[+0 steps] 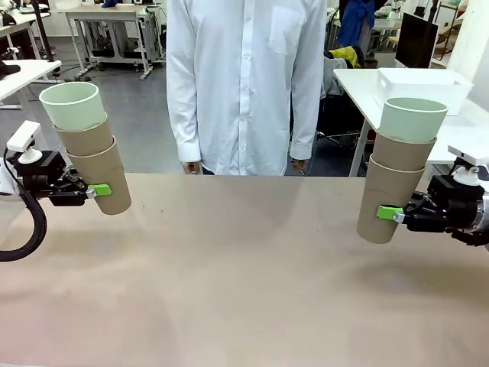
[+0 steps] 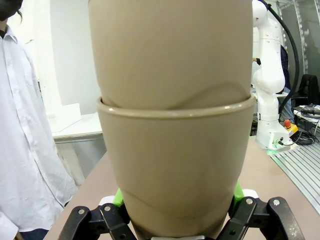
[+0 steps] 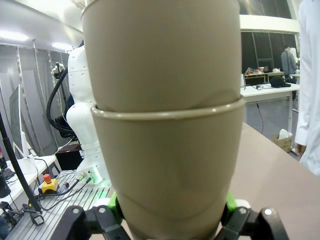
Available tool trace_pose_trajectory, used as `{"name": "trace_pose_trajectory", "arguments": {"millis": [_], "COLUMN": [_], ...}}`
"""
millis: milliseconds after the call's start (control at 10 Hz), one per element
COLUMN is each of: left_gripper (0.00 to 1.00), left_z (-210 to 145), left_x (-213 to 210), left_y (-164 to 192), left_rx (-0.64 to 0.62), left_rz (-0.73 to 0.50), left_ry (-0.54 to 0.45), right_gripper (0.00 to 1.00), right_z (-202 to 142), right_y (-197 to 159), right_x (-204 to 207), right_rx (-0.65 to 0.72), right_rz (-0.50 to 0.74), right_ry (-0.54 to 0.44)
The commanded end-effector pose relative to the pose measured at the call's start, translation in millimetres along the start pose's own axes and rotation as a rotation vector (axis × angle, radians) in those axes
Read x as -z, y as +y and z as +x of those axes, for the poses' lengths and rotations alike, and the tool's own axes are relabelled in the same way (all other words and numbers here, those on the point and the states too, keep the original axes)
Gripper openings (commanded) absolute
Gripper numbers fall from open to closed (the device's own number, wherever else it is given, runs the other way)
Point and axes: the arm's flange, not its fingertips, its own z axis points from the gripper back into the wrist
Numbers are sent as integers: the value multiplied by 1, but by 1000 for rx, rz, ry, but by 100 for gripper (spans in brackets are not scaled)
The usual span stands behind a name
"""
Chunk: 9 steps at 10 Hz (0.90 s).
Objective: Stack the cups and store them in the basket.
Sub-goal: Place the stack of Reusable plastic cups into the Pantry Basket.
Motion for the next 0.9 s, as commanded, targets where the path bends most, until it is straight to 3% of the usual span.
{"name": "trace_pose_trajectory", "arguments": {"millis": [0, 800], "left_gripper": [85, 85], "left_z": [4, 4], "left_x": [1, 1], "left_y": [0, 0], "left_rx": [8, 8], "left_rz": [-1, -1], "left_ry": [-8, -8], "right_gripper": [85, 85], "right_z": [5, 5], "right_y": [-1, -1], "right_x": [0, 0], "right_rx": [-11, -11], "right_rz": [-10, -10], "right_ry": [-14, -14]}}
